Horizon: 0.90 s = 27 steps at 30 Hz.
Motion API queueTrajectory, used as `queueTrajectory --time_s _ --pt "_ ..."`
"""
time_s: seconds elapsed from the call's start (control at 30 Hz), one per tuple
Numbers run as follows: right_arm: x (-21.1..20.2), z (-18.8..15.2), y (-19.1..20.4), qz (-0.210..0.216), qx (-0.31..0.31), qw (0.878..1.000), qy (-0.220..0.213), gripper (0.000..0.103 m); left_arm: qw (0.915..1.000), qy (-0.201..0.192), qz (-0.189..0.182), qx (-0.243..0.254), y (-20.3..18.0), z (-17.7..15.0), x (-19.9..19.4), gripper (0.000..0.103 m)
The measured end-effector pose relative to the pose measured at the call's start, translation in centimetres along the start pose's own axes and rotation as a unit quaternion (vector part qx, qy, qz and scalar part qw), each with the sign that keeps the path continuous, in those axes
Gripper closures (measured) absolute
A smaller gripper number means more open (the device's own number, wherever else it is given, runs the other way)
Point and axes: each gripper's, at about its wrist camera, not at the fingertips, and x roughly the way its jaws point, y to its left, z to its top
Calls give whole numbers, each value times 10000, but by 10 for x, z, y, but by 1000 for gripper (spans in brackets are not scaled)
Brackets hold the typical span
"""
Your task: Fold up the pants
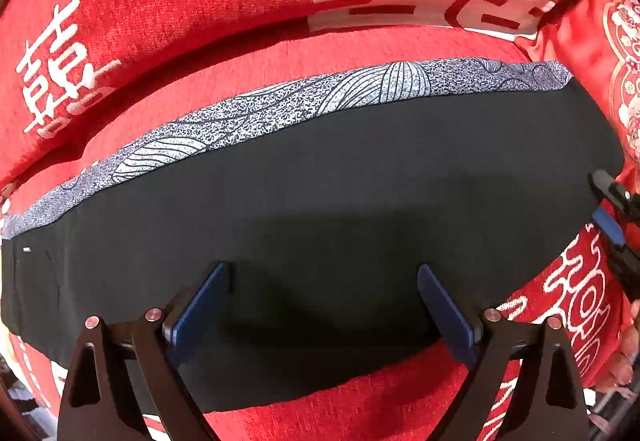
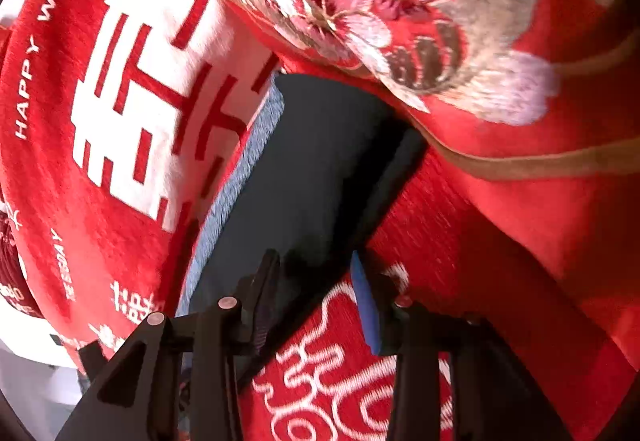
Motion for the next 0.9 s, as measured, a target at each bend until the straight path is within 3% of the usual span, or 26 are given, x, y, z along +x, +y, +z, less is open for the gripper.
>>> queueTrajectory --time_s 0.1,0.2,0.23,0.27,0.3,0.33,0.43,0.53,0.57,0.63,0.9 --pt "2 1 1 57 114 9995 -289 60 10000 -16 -23 13 0 0 0 7" --pt "10 8 8 21 255 9994 -240 58 10000 15 -64 15 2 1 -1 7" --pt "13 11 10 -74 306 9994 -146 60 10000 46 -73 -10 3 4 -4 9" --pt "15 14 13 -248 332 9991 -44 76 9999 19 -101 -55 4 5 -10 22" --pt "16 17 16 -347 317 9989 70 84 9997 -55 -203 -118 5 9 -17 27" --pt "13 19 20 -314 223 9992 82 86 9994 -102 -302 -148 4 12 -22 28" --pt "3 22 43 -298 -385 9988 81 89 9978 -398 -497 -181 -7 27 -32 28" --pt "-7 22 69 -252 -918 9954 52 89 9973 -194 -710 -22 -27 31 -12 28" --pt "-9 21 79 -271 -1108 9935 36 89 9973 -25 -733 52 -35 27 0 28" --pt "-10 19 93 -278 -1372 9901 70 90 9978 -262 -567 219 -44 18 4 27" --pt "-13 -5 156 -471 -2624 9638 58 90 9946 -466 -878 293 -35 10 -1 27"
